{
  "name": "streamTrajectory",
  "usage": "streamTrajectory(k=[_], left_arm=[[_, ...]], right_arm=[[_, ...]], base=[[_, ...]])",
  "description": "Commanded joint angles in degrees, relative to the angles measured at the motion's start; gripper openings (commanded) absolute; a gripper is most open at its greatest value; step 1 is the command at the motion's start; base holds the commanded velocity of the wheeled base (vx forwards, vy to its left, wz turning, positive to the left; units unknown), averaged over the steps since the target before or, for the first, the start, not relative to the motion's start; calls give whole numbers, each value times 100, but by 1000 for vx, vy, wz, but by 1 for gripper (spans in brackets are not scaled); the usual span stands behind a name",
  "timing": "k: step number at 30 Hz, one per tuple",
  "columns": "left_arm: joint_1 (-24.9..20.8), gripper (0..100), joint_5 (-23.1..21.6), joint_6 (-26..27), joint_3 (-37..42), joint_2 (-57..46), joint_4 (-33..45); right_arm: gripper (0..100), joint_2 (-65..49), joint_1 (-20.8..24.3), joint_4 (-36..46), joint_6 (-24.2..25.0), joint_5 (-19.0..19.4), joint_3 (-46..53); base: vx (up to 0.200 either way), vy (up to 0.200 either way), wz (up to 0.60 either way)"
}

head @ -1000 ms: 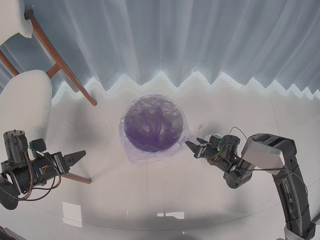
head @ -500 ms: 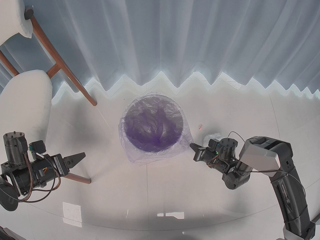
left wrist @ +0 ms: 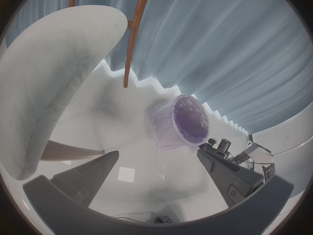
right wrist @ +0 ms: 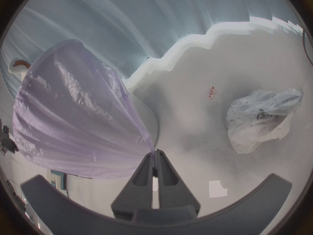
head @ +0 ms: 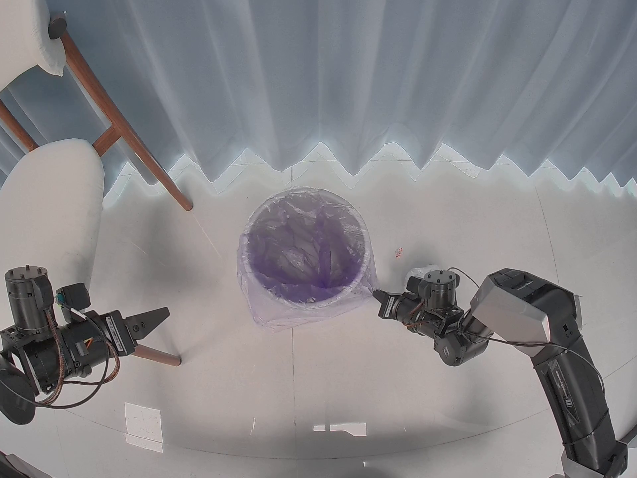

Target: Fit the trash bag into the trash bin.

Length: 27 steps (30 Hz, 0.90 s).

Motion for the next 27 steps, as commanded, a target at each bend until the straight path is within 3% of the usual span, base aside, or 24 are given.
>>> streamTrajectory(k=[1,6,13,14,18,25,27], left_arm=[[85,100,1,-3,86,-89,-2],[112,100,-8,-3,183,-159,-2],[164,100,-8,-3,332,-317,-2],[182,100,-8,6,358,-326,-2],[200,100,-8,6,376,-370,-2],[358,100,-17,-11,350,-607,-11],[393,100,-26,-38,385,-818,-2]], right_arm=[[0,209,33,422,183,-249,-614],[0,244,33,1055,464,-301,-983],[0,236,33,1248,587,-301,-1045],[100,227,33,1248,587,-319,-1036],[100,112,59,1099,605,-451,-843],[100,-1144,103,71,587,-548,1636],[100,-1795,208,-501,561,-688,3016]], base=[[0,0,0],[0,0,0],[0,0,0],[0,0,0],[0,0,0],[0,0,0],[0,0,0]])
